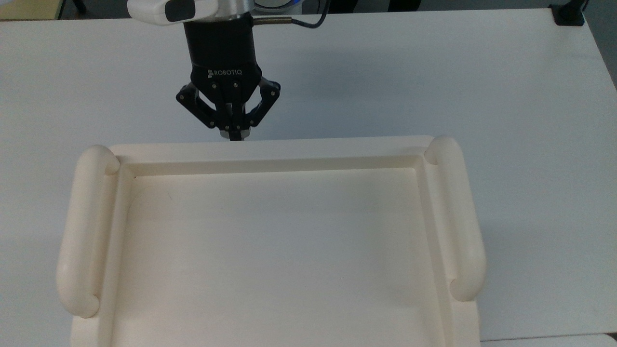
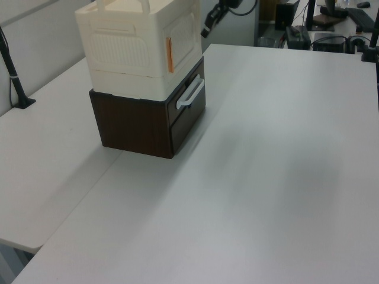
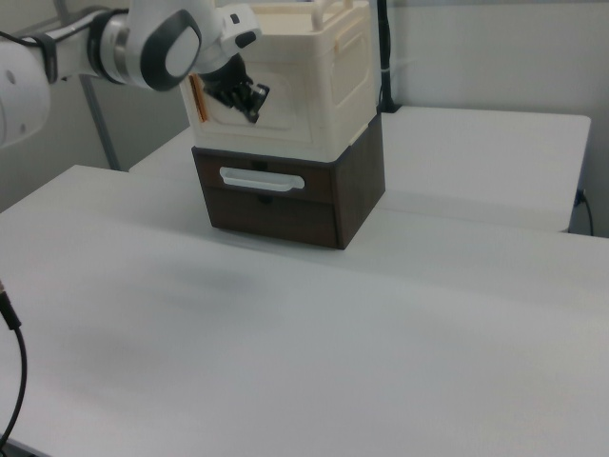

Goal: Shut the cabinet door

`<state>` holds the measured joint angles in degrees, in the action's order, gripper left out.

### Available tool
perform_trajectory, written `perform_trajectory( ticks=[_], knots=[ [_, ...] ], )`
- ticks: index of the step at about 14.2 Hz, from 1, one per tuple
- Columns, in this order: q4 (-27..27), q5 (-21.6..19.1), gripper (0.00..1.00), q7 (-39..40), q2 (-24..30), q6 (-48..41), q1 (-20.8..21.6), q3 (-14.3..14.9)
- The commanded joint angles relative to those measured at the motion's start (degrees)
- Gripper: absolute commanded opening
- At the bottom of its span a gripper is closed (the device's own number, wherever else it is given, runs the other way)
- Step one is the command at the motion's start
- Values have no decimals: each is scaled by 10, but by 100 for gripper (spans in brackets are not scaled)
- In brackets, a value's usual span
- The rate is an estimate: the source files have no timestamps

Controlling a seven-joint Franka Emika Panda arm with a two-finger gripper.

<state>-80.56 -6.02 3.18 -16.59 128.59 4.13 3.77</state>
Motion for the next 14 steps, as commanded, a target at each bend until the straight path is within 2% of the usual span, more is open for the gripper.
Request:
perform_trajectory(
  ticks=[1, 5, 8, 11, 12, 14],
  knots=[
    [-44, 47, 0, 22, 74, -160, 7, 5],
    [-81, 109, 0, 21, 120, -265, 24, 1],
    [-95, 114, 0, 21, 144, -321, 33, 0],
    [-98, 112, 2, 18, 148, -364, 17, -14],
    [-99, 109, 8, 17, 150, -378, 12, -14],
    [-98, 112, 33, 17, 154, -402, 12, -14]
  ],
)
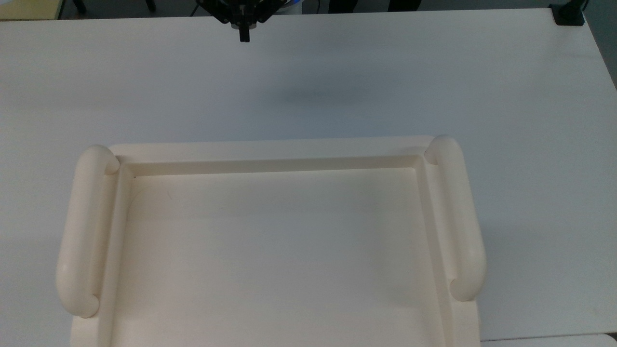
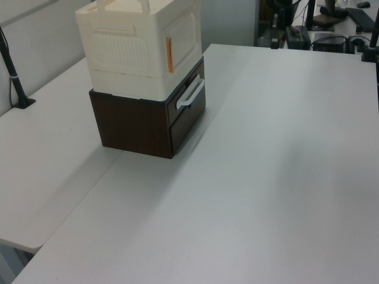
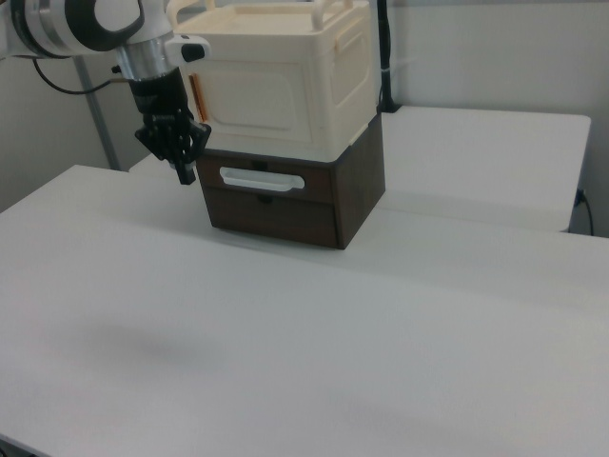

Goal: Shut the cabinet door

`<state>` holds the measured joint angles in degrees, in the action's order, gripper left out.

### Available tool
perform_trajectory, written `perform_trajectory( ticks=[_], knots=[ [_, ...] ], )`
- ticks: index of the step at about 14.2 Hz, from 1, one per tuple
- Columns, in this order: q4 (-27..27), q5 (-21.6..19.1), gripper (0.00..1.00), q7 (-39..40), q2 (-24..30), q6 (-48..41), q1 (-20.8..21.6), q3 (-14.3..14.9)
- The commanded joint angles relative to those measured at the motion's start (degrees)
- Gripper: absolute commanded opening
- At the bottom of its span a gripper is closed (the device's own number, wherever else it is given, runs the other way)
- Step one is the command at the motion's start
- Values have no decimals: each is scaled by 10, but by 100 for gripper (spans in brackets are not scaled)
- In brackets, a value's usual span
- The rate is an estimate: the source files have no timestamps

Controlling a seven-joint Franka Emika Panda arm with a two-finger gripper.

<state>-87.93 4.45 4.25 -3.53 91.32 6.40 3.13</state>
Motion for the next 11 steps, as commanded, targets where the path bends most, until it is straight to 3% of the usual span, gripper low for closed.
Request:
perform_trajectory(
  ticks=[1, 2, 3, 4, 11],
  knots=[
    [-24, 7, 63, 8, 26, -32, -10, -8],
    [-25, 8, 73, 8, 26, -34, -10, -7],
    [-25, 8, 92, 7, 26, -34, -10, -6],
    [-27, 8, 99, 3, 26, -34, -10, -5],
    [-29, 7, 100, -3, 27, -25, -17, -1]
  ],
)
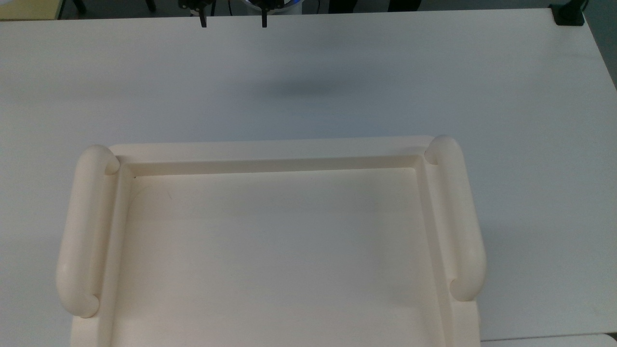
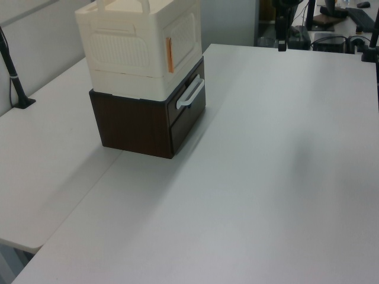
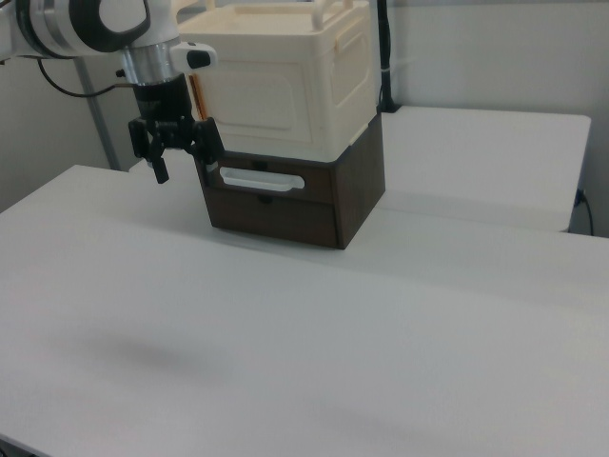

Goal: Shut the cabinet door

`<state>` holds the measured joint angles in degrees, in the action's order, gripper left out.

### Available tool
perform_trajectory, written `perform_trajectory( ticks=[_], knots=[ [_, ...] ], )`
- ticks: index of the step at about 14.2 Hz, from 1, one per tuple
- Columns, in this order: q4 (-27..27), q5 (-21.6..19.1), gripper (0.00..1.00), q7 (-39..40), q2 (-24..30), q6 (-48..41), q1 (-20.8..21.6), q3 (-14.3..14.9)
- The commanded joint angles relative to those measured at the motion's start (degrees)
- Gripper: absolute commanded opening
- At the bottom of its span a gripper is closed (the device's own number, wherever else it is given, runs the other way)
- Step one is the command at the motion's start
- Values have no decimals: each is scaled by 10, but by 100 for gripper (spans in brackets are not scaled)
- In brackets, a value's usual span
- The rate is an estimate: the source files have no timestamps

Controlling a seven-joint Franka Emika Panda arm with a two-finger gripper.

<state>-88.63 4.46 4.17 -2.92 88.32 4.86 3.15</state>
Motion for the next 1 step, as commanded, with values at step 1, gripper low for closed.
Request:
perform_trajectory(
  ticks=[1],
  knots=[
    [-22, 7, 100, -2, 21, 5, -2, -2]
  ],
)
